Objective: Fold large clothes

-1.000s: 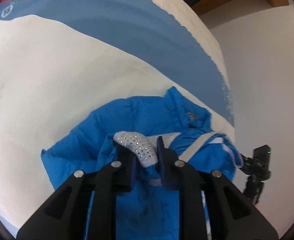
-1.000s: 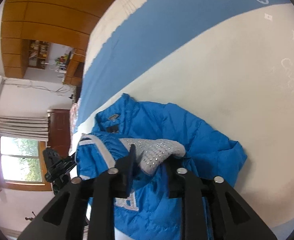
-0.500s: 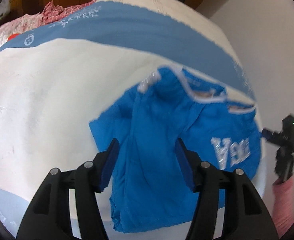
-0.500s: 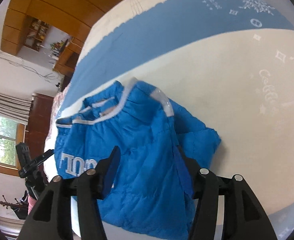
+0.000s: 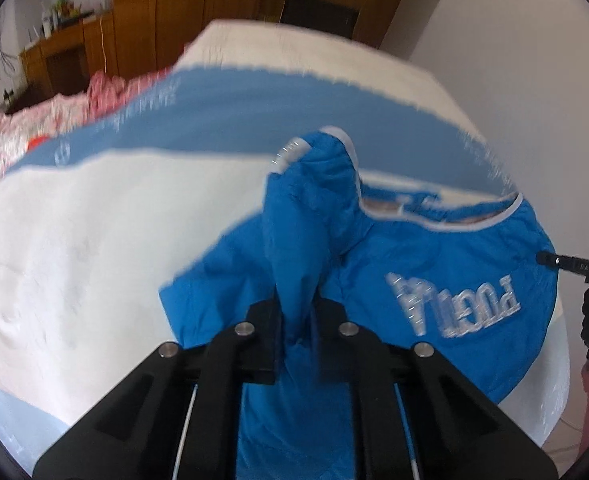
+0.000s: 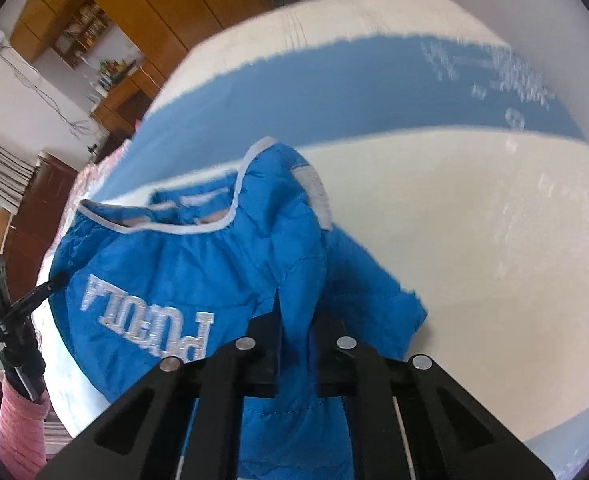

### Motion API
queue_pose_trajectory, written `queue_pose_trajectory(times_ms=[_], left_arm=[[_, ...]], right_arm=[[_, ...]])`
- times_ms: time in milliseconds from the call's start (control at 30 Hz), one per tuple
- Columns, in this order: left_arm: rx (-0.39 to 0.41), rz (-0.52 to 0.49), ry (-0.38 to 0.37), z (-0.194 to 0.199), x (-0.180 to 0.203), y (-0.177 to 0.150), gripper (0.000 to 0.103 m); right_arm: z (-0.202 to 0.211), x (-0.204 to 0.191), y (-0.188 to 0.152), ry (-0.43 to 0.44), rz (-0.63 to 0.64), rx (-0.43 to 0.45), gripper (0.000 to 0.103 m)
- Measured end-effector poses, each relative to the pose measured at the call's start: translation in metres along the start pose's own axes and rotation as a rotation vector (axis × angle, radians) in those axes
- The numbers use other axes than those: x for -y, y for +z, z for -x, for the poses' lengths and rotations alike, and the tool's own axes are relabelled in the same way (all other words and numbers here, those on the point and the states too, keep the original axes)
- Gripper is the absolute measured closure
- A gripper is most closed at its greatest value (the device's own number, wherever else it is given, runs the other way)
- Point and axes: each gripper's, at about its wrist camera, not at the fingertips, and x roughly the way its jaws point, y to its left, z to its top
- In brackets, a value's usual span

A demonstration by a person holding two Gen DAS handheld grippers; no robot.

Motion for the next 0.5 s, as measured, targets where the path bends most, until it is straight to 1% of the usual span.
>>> queue_pose_trajectory(times_ms=[67, 167, 233, 300, 367, 433, 500], left_arm=[[0.036, 0.010, 0.005, 0.004, 0.003, 0.013, 0.095], [0.031, 0.053, 0.008, -0.009, -0.002, 0.029, 0.095], [-0.004, 0.076, 0.018, -0.026, -0.008, 0.034, 0.095], [-0.081, 0.114, 0.041, -0.055, -0.018, 0.035, 0.094], [-0.152, 0.137, 0.059, -0.080, -0.028, 0.029, 0.090], [-0.198, 0.182, 0.028, -0.098, -0.042, 0.018, 0.085], [-0.198, 0.200, 0.013, -0.104, -0.046, 0.012, 0.084]], right_arm=[[0.005, 0.002, 0.009, 0.002, -0.022, 0.021, 0.094], [-0.006, 0.011, 0.022, -0.002, -0.080, 0.011, 0.094], [-0.020, 0.020, 0.025, -0.015, -0.111, -0.013, 0.094], [-0.042, 0.031, 0.026, -0.034, -0.153, -0.057, 0.094], [-0.064, 0.043, 0.019, -0.034, -0.200, -0.097, 0.093], [-0.078, 0.049, 0.011, -0.027, -0.228, -0.119, 0.090], [-0.087, 0.052, 0.004, -0.023, -0.240, -0.117, 0.088]])
